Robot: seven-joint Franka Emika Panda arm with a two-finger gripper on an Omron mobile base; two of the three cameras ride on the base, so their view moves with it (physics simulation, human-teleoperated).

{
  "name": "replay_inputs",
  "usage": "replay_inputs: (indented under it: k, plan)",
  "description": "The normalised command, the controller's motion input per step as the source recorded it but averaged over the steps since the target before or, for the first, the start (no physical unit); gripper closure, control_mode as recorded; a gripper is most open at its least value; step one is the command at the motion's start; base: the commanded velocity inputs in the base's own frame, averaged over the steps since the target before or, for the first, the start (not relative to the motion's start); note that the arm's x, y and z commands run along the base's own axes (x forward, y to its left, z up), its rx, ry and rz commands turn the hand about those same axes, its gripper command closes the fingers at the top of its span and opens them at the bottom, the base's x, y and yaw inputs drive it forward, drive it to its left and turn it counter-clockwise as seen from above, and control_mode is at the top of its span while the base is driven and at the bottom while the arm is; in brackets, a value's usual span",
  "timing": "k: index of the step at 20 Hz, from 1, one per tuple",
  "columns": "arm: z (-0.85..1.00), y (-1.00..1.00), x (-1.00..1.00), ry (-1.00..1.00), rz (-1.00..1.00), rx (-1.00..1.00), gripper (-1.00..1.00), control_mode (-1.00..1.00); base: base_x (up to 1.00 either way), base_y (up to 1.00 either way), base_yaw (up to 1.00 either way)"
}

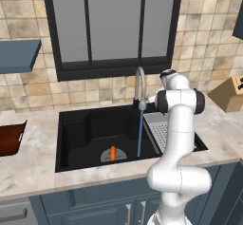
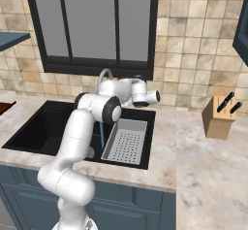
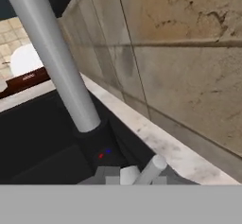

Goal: Pick up all produce items and place them in the sink. Turn on the sink faucet to wash them. Then turn the sink off and put them in the tray.

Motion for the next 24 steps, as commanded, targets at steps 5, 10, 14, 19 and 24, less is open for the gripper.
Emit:
replay_inputs:
  k: [5, 10, 14, 19, 24]
  plan:
    - [0.24, 0.68, 0.0, -0.06, 0.11, -0.04, 1.0, -1.0, 0.0, 0.0, 0.0]
    - [0.26, 0.74, 0.0, -0.03, 0.09, -0.05, 1.0, -1.0, 0.0, 0.0, 0.0]
    - [0.16, 0.82, 0.0, -0.01, 0.08, -0.07, 1.0, -1.0, 0.0, 0.0, 0.0]
    - [0.07, 0.85, 0.0, 0.0, 0.06, -0.09, 1.0, -1.0, 0.0, 0.0, 0.0]
    - [0.0, 0.34, 0.0, -0.05, 0.01, -0.04, -1.0, -1.0, 0.0, 0.0, 0.0]
